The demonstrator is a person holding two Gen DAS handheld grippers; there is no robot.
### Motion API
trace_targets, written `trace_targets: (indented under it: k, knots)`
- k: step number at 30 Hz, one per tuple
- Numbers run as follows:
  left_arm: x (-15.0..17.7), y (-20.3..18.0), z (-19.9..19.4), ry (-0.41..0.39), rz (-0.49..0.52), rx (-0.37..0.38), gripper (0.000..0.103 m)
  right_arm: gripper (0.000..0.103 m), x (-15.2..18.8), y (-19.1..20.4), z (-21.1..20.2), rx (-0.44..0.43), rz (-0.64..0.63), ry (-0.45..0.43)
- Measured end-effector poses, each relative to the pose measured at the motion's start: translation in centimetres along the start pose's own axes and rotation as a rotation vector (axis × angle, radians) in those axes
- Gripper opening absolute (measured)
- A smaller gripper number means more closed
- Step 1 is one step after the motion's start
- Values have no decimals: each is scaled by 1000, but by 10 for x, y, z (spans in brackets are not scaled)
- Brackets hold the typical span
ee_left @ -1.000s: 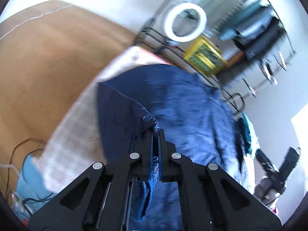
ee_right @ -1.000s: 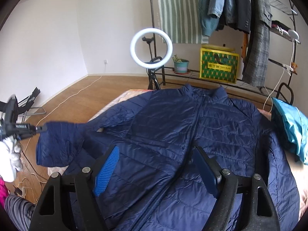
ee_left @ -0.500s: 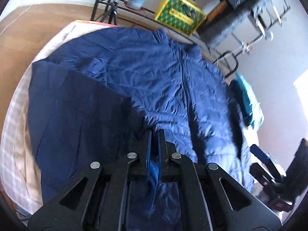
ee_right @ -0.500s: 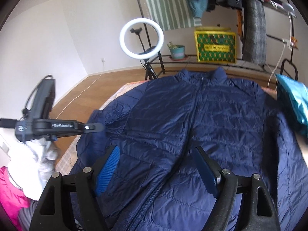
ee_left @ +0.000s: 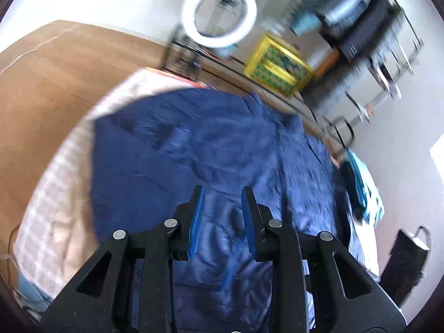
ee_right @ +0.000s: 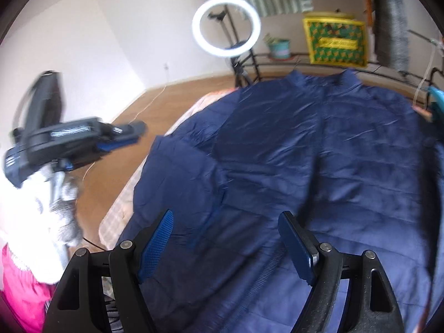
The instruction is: Fold large clothes
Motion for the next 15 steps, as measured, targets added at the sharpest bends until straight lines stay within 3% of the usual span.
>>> trace_targets:
  k: [5, 9, 11, 12, 13, 14, 15]
  knots:
    - [-3, 45, -13, -18, -33, -100, 25, 81, -15, 4, 71, 62, 46, 140]
    - [-7, 72, -28, -75, -71, -190, 25, 81, -20, 4, 108, 81, 62, 196]
    - [-10, 71, -28, -76, -41, -205, 27, 68, -19, 8, 120, 68, 55, 229]
    - [-11, 70, -28, -76, -21, -211, 29, 46, -18, 10, 124, 68, 46, 242]
    - [-12, 70, -30, -80, -2, -221, 29, 31, -17, 14, 125, 59, 36, 253]
    - [-11, 70, -31, -80, 4, -227, 29, 27, -19, 16, 125, 49, 27, 252]
    - [-10, 71, -32, -80, 2, -225, 29, 17, -22, 19, 122, 35, 15, 237]
Point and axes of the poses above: each gripper's, at about its wrist camera, not at the fingertips, and z roughly the way its jaws point, y to its left, x to its underside, the point moved 6 cm from there along z, roughly the way its jaws point, and after that the axes turned 15 degrees about z, right-handed, at the moved point
